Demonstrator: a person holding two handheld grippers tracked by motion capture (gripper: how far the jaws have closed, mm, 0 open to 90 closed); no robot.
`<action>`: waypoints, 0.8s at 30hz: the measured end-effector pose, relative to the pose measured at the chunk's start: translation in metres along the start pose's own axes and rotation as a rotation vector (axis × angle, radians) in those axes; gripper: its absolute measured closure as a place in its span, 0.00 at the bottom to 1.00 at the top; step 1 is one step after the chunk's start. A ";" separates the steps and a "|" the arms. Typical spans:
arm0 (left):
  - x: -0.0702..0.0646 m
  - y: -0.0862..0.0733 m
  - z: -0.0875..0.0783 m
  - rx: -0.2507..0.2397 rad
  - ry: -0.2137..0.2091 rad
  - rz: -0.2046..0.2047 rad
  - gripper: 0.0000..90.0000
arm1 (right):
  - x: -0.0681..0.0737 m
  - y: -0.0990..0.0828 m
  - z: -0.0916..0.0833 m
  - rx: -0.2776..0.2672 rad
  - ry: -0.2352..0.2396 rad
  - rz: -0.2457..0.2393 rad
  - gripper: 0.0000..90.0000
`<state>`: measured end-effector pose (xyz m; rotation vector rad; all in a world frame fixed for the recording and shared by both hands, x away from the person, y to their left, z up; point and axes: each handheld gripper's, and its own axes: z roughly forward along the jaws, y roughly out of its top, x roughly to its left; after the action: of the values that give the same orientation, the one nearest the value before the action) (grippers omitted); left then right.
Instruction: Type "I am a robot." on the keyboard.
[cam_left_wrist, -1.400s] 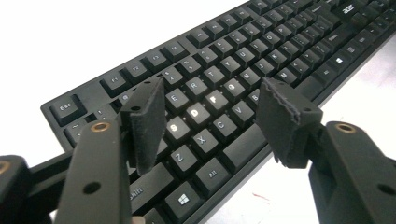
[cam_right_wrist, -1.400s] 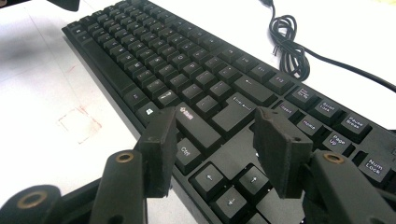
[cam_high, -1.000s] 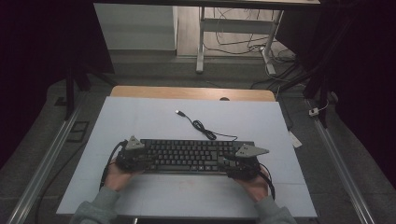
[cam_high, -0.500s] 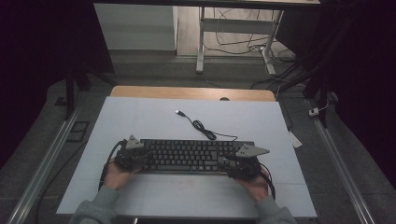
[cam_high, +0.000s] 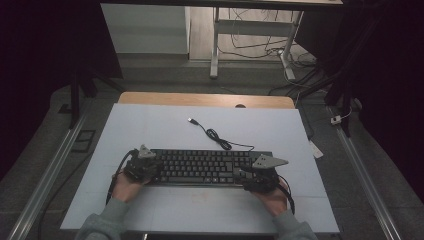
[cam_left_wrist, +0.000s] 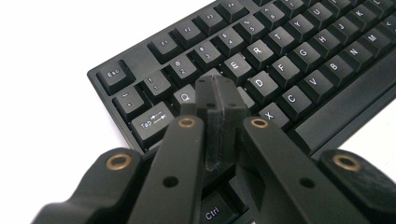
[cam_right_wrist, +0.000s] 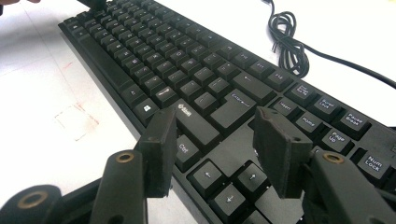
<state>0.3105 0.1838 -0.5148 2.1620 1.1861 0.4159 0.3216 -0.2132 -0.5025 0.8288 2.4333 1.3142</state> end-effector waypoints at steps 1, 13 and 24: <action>0.000 0.000 0.001 0.002 0.001 0.001 0.99 | 0.000 0.000 0.000 0.002 0.001 -0.001 0.55; -0.001 0.001 0.005 0.015 0.007 0.004 0.99 | 0.001 0.000 -0.001 0.010 -0.013 -0.008 0.55; -0.003 0.000 0.008 0.022 0.011 0.008 0.99 | 0.001 0.000 0.000 0.002 -0.003 0.000 0.55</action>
<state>0.3135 0.1784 -0.5210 2.1866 1.1944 0.4205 0.3210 -0.2130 -0.5022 0.8303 2.4334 1.3094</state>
